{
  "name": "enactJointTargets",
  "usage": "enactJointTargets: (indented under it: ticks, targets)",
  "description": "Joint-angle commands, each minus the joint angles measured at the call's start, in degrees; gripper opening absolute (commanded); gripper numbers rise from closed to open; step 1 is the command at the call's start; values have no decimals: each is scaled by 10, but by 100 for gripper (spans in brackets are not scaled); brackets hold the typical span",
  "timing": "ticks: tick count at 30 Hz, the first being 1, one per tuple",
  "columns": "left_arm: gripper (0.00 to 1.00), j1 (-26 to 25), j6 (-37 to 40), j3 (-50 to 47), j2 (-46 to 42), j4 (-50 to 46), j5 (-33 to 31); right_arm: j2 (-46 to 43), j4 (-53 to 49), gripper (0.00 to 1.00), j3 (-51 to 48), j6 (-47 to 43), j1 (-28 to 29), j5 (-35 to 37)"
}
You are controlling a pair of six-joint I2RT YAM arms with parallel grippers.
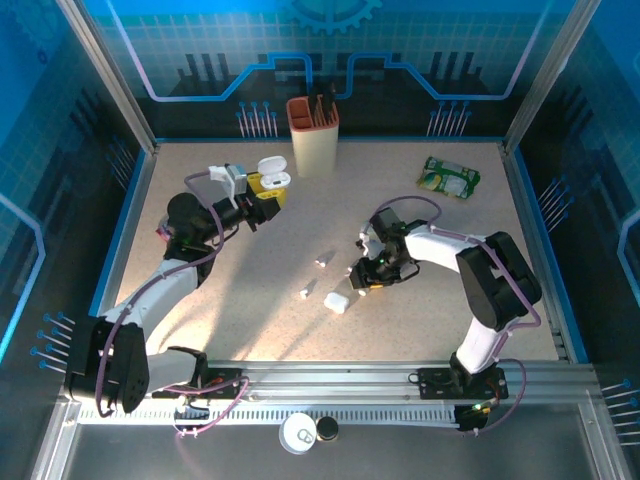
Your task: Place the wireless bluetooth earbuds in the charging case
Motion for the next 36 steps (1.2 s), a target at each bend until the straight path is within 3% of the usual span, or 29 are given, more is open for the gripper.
enactJointTargets:
  ticks: [1,7,10,14,20,23,36]
  targets:
    - [44,4,-8,-5,3,20,13,-18,-31,46,-13,16,10,-13]
    - [44,4,-4,-7,3,17,12,-25,-56,46,1,11,13,7]
    - [45,4,-2,-9,2,17,8,-31,-71,52,15,10,20,40]
    - [45,11,0,-12,-1,4,-8,-53,-93,60,33,22,47,130]
    - [44,32,10,-15,-7,-7,-25,-70,-159,61,63,77,121,296]
    - [45,44,17,-13,-8,-16,-15,-50,-205,63,90,109,151,346]
    - [44,77,33,6,-17,-48,13,116,-331,48,236,188,256,441]
